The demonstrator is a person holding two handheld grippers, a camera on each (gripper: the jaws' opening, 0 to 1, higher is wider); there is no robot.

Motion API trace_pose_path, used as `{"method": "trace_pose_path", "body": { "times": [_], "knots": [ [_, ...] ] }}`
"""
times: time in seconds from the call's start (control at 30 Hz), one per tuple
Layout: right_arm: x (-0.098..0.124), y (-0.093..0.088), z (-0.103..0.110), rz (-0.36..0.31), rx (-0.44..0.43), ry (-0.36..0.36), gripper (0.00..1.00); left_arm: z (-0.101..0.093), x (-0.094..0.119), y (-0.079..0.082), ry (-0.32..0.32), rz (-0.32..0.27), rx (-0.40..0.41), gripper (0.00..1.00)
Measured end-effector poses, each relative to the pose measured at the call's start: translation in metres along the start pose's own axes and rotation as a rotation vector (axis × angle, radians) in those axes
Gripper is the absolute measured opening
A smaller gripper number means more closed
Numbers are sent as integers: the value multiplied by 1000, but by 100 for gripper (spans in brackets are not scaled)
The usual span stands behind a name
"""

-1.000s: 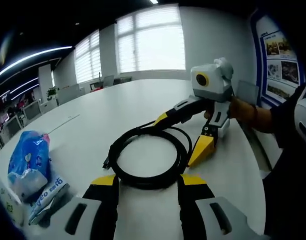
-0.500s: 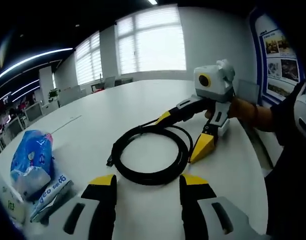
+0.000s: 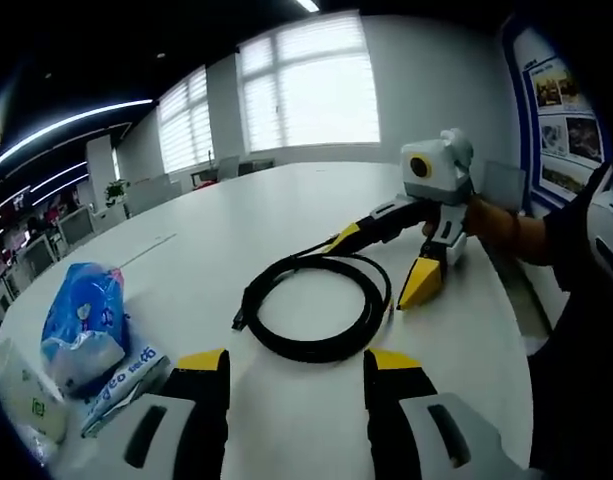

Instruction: Arrange the tabletop items into an orderly group along one side of the table until the central work area is clear of visible clutter.

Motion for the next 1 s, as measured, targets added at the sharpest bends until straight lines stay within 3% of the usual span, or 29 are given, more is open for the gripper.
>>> {"method": "trace_pose_path", "body": {
  "times": [0.17,0.4,1.0],
  "knots": [
    [8,12,7,-38,11,24,69,0,4,0,32,-6,-8,53],
    [16,28,10,-63,47,27,72,0,17,9,84,-86,12,55],
    [20,61,9,-149,76,27,87,4,54,27,210,-190,27,71]
  ]
}}
Point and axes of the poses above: the point that each gripper's makers call its tool centre point, and the gripper's own axes: x roughly backward along the fingers, z roughly to its left, y roughly out of its top, the point moved 8 cm from there along x, roughly backward along the fingers, and after that the axes turned 1 degree about -y, right-handed, at the moved point
